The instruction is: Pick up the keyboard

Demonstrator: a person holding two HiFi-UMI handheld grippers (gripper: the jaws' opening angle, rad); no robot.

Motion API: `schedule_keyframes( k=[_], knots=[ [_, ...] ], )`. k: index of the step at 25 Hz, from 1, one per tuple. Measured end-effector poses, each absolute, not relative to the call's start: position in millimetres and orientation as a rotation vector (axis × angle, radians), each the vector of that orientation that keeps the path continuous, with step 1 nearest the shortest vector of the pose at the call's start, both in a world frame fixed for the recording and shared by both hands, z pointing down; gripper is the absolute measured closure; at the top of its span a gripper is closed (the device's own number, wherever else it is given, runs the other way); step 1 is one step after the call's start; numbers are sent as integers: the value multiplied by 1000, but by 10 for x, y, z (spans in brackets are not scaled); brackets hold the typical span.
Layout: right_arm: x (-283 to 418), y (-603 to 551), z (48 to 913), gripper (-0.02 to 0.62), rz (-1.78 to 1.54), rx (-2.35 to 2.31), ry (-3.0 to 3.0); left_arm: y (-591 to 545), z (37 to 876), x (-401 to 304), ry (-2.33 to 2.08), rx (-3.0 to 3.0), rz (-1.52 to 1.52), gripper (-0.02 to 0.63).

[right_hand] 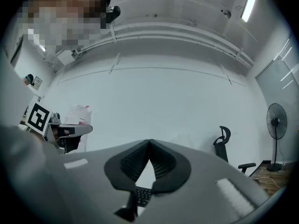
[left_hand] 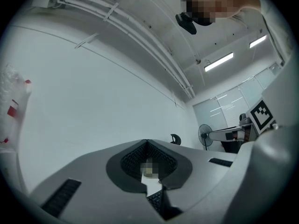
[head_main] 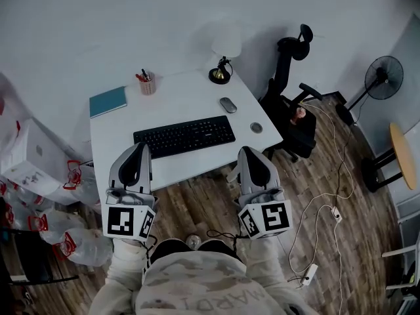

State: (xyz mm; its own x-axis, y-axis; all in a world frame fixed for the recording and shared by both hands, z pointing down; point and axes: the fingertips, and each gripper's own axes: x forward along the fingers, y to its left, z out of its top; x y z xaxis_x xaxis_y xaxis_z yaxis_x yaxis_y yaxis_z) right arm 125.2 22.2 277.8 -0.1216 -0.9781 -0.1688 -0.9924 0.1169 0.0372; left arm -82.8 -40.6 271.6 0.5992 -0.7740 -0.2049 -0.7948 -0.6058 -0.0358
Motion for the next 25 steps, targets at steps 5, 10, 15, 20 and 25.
schedule_keyframes(
  k=[5,10,15,20,25],
  knots=[
    [1458,73,2857,584,177,-1966,2288,-465,2778,-607,1353,-2690,225,601],
    [1521,-112,2971,584,132,-1933,2321,-582,2854,-514,1375,-2687,187,601],
    [1604,-326,3084,584,94,-1930,2329,-774,2952,-457,1401,-2685,153,601],
    [1719,-602,3135,584,72,-1935,2324,-1049,3012,-382,1423,-2688,132,601],
    [1804,-945,3125,584,80,-1940,2332,-1375,3028,-318,1431,-2688,123,601]
  ],
)
